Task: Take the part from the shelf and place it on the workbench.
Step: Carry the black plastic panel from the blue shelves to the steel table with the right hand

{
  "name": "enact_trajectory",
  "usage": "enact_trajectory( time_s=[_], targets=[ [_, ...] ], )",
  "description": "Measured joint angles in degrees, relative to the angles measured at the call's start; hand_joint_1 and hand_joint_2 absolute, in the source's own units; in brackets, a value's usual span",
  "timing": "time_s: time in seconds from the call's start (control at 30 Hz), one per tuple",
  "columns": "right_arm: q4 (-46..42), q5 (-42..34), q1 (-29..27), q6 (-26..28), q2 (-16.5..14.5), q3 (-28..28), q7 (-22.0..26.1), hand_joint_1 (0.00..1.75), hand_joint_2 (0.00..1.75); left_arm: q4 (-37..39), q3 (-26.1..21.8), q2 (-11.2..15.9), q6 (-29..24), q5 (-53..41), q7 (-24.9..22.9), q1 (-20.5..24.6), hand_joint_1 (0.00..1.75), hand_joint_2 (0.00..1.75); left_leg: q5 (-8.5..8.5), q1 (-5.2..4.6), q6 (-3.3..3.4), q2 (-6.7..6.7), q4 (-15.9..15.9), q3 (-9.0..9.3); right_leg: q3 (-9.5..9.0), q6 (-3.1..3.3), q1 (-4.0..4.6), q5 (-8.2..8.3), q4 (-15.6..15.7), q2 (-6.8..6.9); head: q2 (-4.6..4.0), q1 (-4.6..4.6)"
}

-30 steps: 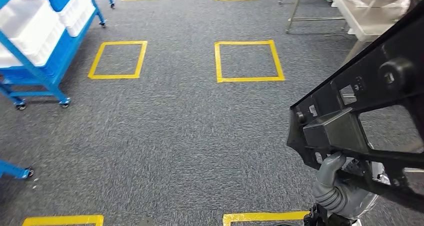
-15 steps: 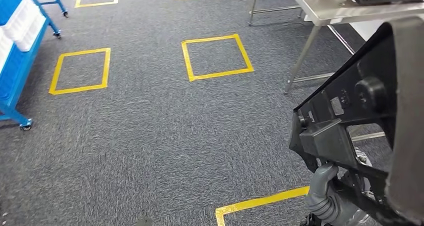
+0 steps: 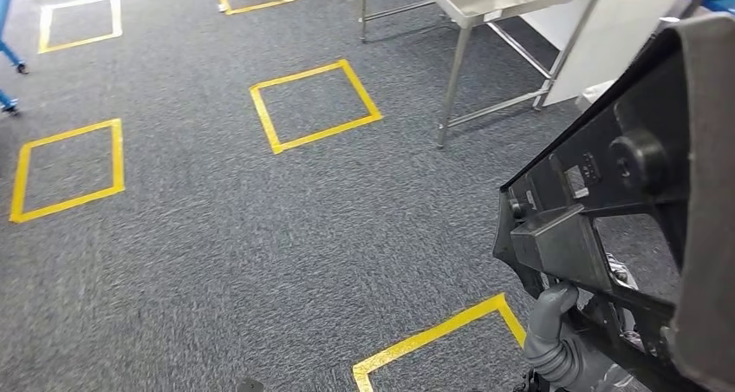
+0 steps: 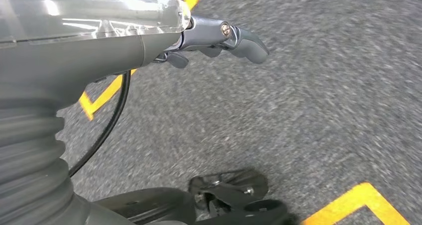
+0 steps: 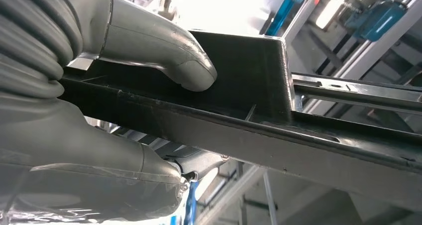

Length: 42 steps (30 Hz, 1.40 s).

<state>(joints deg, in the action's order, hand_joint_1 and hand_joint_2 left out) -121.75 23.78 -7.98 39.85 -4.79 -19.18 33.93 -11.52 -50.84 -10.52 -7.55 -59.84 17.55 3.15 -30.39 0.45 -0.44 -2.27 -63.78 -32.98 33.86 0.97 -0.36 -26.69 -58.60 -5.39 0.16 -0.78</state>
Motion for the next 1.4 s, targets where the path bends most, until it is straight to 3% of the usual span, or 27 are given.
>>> enact_trajectory(
  time_s=[0.07, 0.1, 0.17, 0.23, 0.3, 0.37, 0.4, 0.47, 0.5, 0.57, 0.6, 0.67, 0.73, 0.8, 0.87, 0.9, 0.93, 0.97, 1.03, 1.1, 1.17, 1.2, 1.23, 1.3, 1.37, 1.4],
  targets=[
    [0.01, 0.35, 0.07, 0.0, -0.19, -0.04, 0.01, 1.75, 1.75, 0.0, -0.07, 0.02, 0.14, 0.0, -0.15, 0.04, 0.0, 1.75, 1.27, 0.14, 0.37, -2.09, 4.35, 1.67, 0.52, -0.59, -0.08, -0.02, -0.43, -1.4, 0.0, 0.01],
    [0.01, 0.46, 0.09, 0.0, -0.27, -0.05, 0.01, 1.75, 1.75, 0.0, -0.11, 0.03, 0.21, 0.0, -0.24, 0.08, 0.0, 1.75, 1.1, 0.04, 0.64, -2.18, 4.65, 1.8, 0.77, -0.97, -0.17, 0.12, -0.44, -2.05, 0.0, -0.01],
    [0.01, 0.69, 0.07, 0.01, -0.38, -0.04, -0.04, 1.75, 1.75, -0.01, -0.23, 0.01, 0.32, 0.03, -0.38, 0.2, 0.0, 1.75, 1.56, 0.0, 1.46, -0.79, 5.13, 1.94, 1.19, -1.71, -0.35, 0.37, -0.34, -2.85, -0.01, -0.02],
    [-0.01, 0.89, 0.2, 0.03, -0.39, -0.04, -0.08, 1.75, 1.75, -0.02, -0.35, 0.0, 0.41, 0.07, -0.45, 0.27, 0.0, 1.75, 2.15, 0.12, 2.28, 0.78, 5.88, 2.07, 2.5, -2.23, -0.15, -1.24, -2.66, -0.22, -0.01, 0.39],
    [0.0, 0.98, 0.39, 0.04, -0.39, -0.05, -0.13, 1.75, 1.75, -0.02, -0.49, 0.01, 0.48, 0.07, -0.45, 0.15, 0.0, 1.75, 2.32, -0.03, 2.65, 2.44, 6.19, 2.02, 5.67, -2.65, -0.05, -4.95, -9.24, 3.71, -0.01, 0.83],
    [0.06, 0.98, 0.43, 0.04, -0.39, -0.04, -0.17, 1.75, 1.75, -0.02, -0.67, 0.03, 0.5, 0.05, -0.36, -0.04, 0.0, 1.75, 2.2, -0.22, 2.67, 4.17, 6.17, 1.95, 8.44, -2.93, -0.2, -7.13, -15.19, 5.04, -0.01, 0.87],
    [0.08, 0.99, 0.41, 0.04, -0.39, -0.04, -0.18, 1.75, 1.75, -0.02, -0.75, 0.03, 0.52, 0.03, -0.27, -0.05, 0.0, 1.75, 2.12, -0.28, 2.65, 5.0, 6.16, 1.99, 8.44, -2.94, -0.26, -6.67, -15.44, 5.25, -0.01, 0.87],
    [0.1, 1.0, 0.41, 0.04, -0.39, -0.03, -0.18, 1.75, 1.75, -0.02, -0.83, 0.03, 0.58, 0.0, -0.09, 0.07, 0.0, 1.75, 1.86, -0.36, 2.49, 6.45, 6.16, 2.29, 4.89, -2.66, -0.21, -3.26, -9.45, 6.31, -0.01, 0.88],
    [0.1, 1.01, 0.45, 0.04, -0.39, -0.03, -0.17, 1.75, 1.75, -0.02, -0.83, 0.02, 0.61, -0.02, -0.04, 0.11, 0.0, 1.75, 1.68, -0.44, 2.31, 7.06, 6.17, 2.53, 2.48, -2.35, 0.08, -1.83, -5.23, 7.74, -0.01, 0.87],
    [0.09, 1.06, 0.52, 0.04, -0.39, -0.03, -0.16, 1.75, 1.75, -0.02, -0.83, 0.0, 0.62, -0.07, 0.0, 0.16, 0.0, 1.75, 1.34, -0.65, 1.84, 8.11, 6.14, 2.91, -0.43, -1.61, 0.73, -0.47, 0.07, 9.68, -0.01, 0.83],
    [0.09, 1.09, 0.53, 0.04, -0.39, -0.02, -0.17, 1.75, 1.75, -0.02, -0.83, -0.01, 0.62, -0.1, 0.0, 0.18, 0.0, 1.75, 1.21, -0.74, 1.57, 8.67, 6.18, 3.08, -0.61, -1.32, 0.99, -0.63, 0.62, 9.78, -0.01, 0.81],
    [0.08, 1.15, 0.44, 0.05, -0.39, 0.0, -0.18, 1.75, 1.75, -0.02, -0.84, -0.04, 0.62, -0.16, -0.02, 0.33, 0.0, 1.75, 0.9, -0.78, 1.0, 9.38, 6.23, 3.48, -0.63, -0.78, 0.84, -0.37, 0.94, 8.3, -0.01, 0.81],
    [0.08, 1.15, 0.46, 0.06, -0.4, 0.01, -0.21, 1.75, 1.75, -0.02, -0.85, -0.07, 0.63, -0.22, -0.02, 0.42, 0.0, 1.75, -0.62, -0.59, 0.47, 6.85, 4.38, 3.03, -1.0, -0.2, 0.35, -0.03, 1.55, 6.99, -0.01, 0.7],
    [0.1, 1.14, 0.57, 0.07, -0.45, 0.0, -0.33, 1.75, 1.75, -0.02, -0.85, -0.06, 0.64, -0.34, -0.02, 0.29, 0.0, 1.75, -4.08, -0.29, 0.15, 3.48, -2.07, 0.12, -1.18, 0.17, 0.12, 0.13, 1.76, 5.69, -0.01, 0.5],
    [0.17, 1.14, 0.57, 0.05, -0.48, 0.02, -0.55, 1.75, 1.75, -0.02, -0.86, -0.05, 0.64, -0.47, -0.06, 0.03, 0.0, 1.75, -6.65, -0.2, -0.07, 2.75, -9.43, -3.65, -1.12, 0.29, 0.13, 0.12, 1.6, 4.02, -0.01, 0.4],
    [0.22, 1.14, 0.55, 0.04, -0.48, 0.02, -0.65, 1.75, 1.75, -0.02, -0.86, -0.04, 0.64, -0.51, -0.08, -0.05, 0.0, 1.75, -6.33, -0.17, -0.14, 2.72, -10.74, -4.57, -1.12, 0.29, 0.13, 0.09, 1.48, 3.08, -0.01, 0.41],
    [0.26, 1.14, 0.53, 0.03, -0.48, 0.03, -0.75, 1.75, 1.75, -0.02, -0.87, -0.02, 0.64, -0.54, -0.09, -0.08, 0.0, 1.75, -4.8, -0.12, -0.15, 2.63, -9.61, -4.38, -1.14, 0.24, 0.11, 0.05, 1.33, 2.15, -0.01, 0.4],
    [0.28, 1.17, 0.52, 0.02, -0.48, 0.03, -0.82, 1.75, 1.75, -0.02, -0.87, -0.01, 0.64, -0.56, -0.1, -0.06, 0.0, 1.75, -2.45, 0.0, -0.13, 2.16, -6.36, -3.19, -1.18, 0.13, 0.07, -0.04, 1.14, 1.25, -0.01, 0.4],
    [0.31, 1.36, 0.54, 0.02, -0.48, 0.04, -0.93, 1.75, 1.75, -0.02, -0.87, 0.03, 0.64, -0.65, -0.18, -0.04, 0.0, 1.75, 1.13, 0.38, 0.01, -0.58, 1.17, -0.22, -0.93, -0.31, 0.0, -0.33, 0.48, -0.4, -0.01, 0.42],
    [0.33, 1.8, 0.52, 0.02, -0.51, 0.05, -1.07, 1.75, 1.75, -0.02, -0.87, 0.05, 0.63, -0.84, -0.38, -0.01, 0.0, 1.75, 1.86, 0.46, 0.4, -2.39, 4.44, 1.08, -0.32, -1.0, -0.11, -0.4, 0.01, -1.79, -0.01, 0.39],
    [0.34, 2.19, 0.37, 0.01, -0.54, 0.05, -1.19, 1.75, 1.75, -0.02, -0.87, 0.02, 0.62, -1.01, -0.56, 0.11, 0.0, 1.75, 2.03, 0.3, 1.13, -1.27, 4.76, 1.19, 0.14, -1.73, -0.29, -0.16, 0.06, -2.84, -0.01, 0.3],
    [0.34, 2.27, 0.28, 0.02, -0.54, 0.05, -1.22, 1.75, 1.75, -0.02, -0.89, 0.0, 0.62, -1.03, -0.6, 0.18, 0.0, 1.75, 2.25, 0.31, 1.58, -0.55, 5.05, 1.3, 0.36, -2.02, -0.27, -0.34, -0.2, -2.06, -0.01, 0.35],
    [0.34, 2.33, 0.27, 0.04, -0.54, 0.05, -1.24, 1.75, 1.75, -0.02, -0.89, -0.02, 0.61, -1.05, -0.62, 0.22, 0.0, 1.75, 2.47, 0.38, 1.99, 0.24, 5.4, 1.39, 0.93, -2.29, -0.19, -1.09, -1.29, -0.45, -0.01, 0.57],
    [0.35, 2.61, 0.3, 0.07, -0.54, 0.05, -1.28, 1.75, 1.75, -0.02, -0.9, -0.02, 0.6, -1.11, -0.64, 0.16, 0.0, 1.75, 2.65, 0.38, 2.5, 1.83, 5.83, 1.51, 3.6, -2.75, -0.09, -4.22, -6.72, 3.59, -0.01, 1.0],
    [0.48, 3.11, 0.22, 0.07, -0.54, 0.05, -1.4, 1.75, 1.75, -0.02, -0.91, -0.01, 0.57, -1.17, -0.68, -0.05, 0.0, 1.75, 2.53, 0.25, 2.63, 3.56, 5.84, 1.49, 7.1, -3.12, -0.32, -7.06, -13.61, 4.98, -0.01, 1.12],
    [0.58, 3.38, 0.11, 0.07, -0.54, 0.06, -1.55, 1.75, 1.75, -0.02, -0.91, 0.0, 0.54, -1.2, -0.7, -0.11, 0.0, 1.75, 2.42, 0.22, 2.62, 4.45, 5.82, 1.53, 7.89, -3.21, -0.42, -7.11, -15.11, 5.15, -0.01, 1.13]
  ],
)
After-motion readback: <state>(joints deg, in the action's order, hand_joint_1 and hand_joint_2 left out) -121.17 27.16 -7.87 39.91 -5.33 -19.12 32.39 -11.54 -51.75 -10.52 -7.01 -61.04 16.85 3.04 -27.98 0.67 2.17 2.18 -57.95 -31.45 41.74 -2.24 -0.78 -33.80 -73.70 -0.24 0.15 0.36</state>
